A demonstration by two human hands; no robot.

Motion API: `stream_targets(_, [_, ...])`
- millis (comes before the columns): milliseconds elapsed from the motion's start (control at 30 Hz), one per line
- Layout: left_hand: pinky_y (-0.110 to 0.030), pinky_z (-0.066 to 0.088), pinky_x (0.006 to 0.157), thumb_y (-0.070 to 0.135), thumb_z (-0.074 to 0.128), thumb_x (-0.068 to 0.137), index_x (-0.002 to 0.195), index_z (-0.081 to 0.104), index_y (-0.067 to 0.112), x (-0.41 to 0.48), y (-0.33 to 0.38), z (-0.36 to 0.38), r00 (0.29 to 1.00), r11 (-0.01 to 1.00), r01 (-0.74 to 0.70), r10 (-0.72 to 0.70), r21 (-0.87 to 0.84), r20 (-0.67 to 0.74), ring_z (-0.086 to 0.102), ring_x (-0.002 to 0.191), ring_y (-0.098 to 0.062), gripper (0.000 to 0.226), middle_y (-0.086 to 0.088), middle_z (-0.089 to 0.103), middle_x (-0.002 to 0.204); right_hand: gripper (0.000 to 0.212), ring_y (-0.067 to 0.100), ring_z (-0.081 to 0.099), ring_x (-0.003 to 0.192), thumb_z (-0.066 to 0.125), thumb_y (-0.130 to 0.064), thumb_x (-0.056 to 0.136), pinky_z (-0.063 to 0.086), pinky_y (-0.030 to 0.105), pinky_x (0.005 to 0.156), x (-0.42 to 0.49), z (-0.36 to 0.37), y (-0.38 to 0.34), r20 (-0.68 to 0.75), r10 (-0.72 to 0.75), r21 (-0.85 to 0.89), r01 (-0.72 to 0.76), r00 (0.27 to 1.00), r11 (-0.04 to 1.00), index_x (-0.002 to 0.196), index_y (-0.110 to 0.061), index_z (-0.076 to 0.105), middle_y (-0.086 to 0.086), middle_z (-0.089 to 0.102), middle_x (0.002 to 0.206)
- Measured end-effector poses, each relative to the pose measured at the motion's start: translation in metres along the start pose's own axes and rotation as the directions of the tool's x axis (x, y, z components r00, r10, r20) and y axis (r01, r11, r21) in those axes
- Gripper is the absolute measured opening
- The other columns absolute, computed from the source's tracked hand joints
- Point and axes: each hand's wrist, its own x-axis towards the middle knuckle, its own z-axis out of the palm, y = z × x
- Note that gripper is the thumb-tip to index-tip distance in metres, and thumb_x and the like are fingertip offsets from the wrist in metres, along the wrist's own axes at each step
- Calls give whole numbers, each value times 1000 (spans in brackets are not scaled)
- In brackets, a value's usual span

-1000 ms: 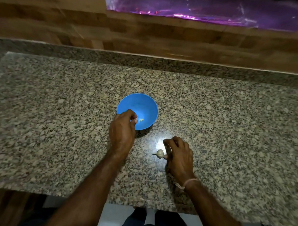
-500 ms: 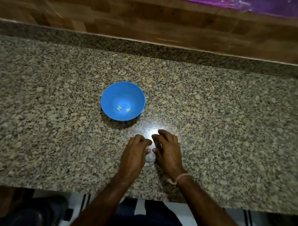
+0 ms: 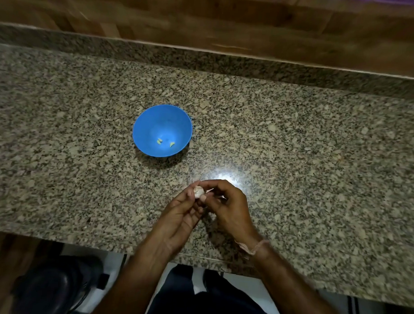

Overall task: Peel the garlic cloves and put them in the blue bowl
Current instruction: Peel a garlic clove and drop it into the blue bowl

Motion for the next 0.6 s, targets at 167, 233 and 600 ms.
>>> stream_targets(167, [-21, 59, 81, 19, 58, 92, 135, 61, 5, -8, -7, 11, 999, 999, -40, 39, 27, 22, 75, 98, -16, 45, -23, 72, 124, 25, 8, 71, 94, 75, 1, 90, 59, 26, 85, -4, -15, -7, 10, -19, -32, 20, 1000, 999, 108, -17, 78, -10, 76, 110])
stream_targets(233, [-20, 59, 82, 18, 58, 93, 136, 60, 4, -10, -11, 15, 998, 997, -45, 44, 56, 34, 75, 100, -16, 46, -23, 71, 126, 25, 8, 71, 96, 76, 0, 90, 59, 25, 84, -7, -19, -9, 7, -31, -61, 31, 999, 998, 106, -19, 78, -10, 76, 110])
stream_targets(600, [-20, 58, 84, 14, 58, 97, 124, 67, 5, -16, -26, 30, 985, 939, -175, 168, 296, 48, 72, 114, -22, 30, -16, 75, 120, 19, 18, 70, 80, 79, 2, 87, 60, 27, 71, -18, -30, -7, -70, -50, -108, 42, 996, 993, 91, -14, 71, 0, 73, 85])
